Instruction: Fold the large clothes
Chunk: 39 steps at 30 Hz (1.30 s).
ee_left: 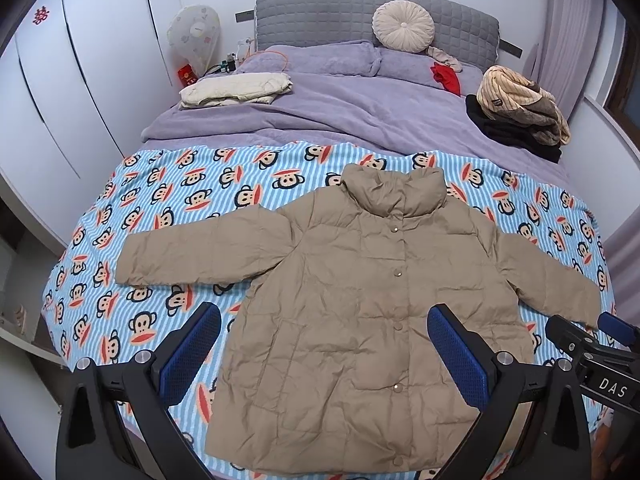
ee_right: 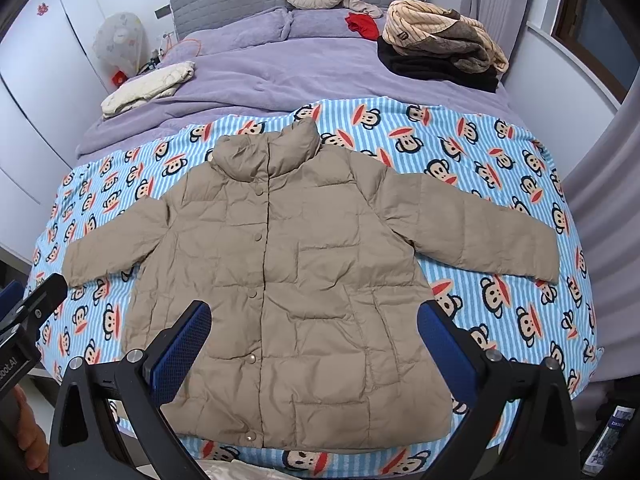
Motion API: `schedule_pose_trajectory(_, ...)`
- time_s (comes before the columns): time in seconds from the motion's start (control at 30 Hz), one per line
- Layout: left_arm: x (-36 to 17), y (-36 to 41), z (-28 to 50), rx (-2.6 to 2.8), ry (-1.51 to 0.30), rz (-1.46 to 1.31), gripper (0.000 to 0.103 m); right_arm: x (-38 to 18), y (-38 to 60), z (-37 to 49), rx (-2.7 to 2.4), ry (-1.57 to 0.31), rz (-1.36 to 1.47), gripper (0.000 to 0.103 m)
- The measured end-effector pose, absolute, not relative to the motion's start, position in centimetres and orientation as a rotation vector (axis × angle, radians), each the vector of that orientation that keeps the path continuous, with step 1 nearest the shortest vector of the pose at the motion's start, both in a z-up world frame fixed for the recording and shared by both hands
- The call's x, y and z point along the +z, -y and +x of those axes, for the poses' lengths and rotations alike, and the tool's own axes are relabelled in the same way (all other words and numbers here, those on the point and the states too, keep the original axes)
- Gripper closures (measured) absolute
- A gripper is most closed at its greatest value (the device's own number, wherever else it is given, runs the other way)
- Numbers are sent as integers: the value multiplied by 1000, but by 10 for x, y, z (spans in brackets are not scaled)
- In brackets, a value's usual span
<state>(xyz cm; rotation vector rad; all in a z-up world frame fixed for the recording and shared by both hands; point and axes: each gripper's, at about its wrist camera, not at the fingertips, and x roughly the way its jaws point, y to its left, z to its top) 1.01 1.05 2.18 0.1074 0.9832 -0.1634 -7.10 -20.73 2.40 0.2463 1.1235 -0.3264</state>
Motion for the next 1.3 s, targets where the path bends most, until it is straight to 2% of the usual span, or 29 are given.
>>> schedule_pose_trajectory(1.3, 17, -9, 6, -160, -999, 130, 0, 17, 207, -71, -339, -1143, 297, 0)
